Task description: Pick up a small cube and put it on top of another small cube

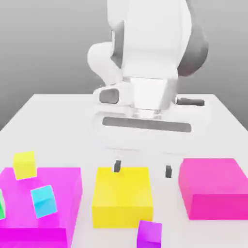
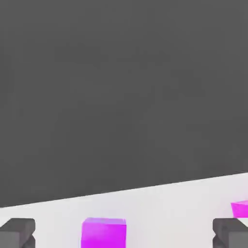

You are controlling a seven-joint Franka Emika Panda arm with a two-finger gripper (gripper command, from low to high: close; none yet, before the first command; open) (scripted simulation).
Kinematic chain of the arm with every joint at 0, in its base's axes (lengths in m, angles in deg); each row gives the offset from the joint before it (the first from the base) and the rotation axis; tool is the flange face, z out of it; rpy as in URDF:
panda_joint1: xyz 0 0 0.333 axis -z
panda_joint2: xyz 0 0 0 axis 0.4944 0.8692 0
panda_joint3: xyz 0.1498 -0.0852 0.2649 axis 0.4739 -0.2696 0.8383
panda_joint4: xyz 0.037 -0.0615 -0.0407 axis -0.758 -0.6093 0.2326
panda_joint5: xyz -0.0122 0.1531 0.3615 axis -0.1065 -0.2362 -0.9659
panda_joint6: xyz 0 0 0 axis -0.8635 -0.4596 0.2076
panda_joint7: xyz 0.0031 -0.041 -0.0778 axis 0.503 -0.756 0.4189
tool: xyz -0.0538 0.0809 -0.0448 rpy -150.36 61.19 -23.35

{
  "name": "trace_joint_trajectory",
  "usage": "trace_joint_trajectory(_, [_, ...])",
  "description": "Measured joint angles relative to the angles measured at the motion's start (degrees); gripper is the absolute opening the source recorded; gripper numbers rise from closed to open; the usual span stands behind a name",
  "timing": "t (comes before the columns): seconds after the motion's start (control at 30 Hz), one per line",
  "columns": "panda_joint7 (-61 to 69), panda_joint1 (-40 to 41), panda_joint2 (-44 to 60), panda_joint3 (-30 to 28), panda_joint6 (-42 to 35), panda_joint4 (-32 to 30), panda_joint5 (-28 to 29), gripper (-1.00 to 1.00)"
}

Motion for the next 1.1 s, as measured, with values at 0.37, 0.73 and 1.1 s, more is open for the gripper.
trace_joint_trajectory(0.37, [-4.3,-2.9,21.8,-2.0,12.4,0.4,1.2,-1.0])
trace_joint_trajectory(0.73, [-2.6,-1.7,14.6,-0.3,6.8,-1.0,-1.1,-1.0])
trace_joint_trajectory(1.1, [-7.2,25.2,-2.8,-10.5,-12.0,0.6,-7.0,-1.0])
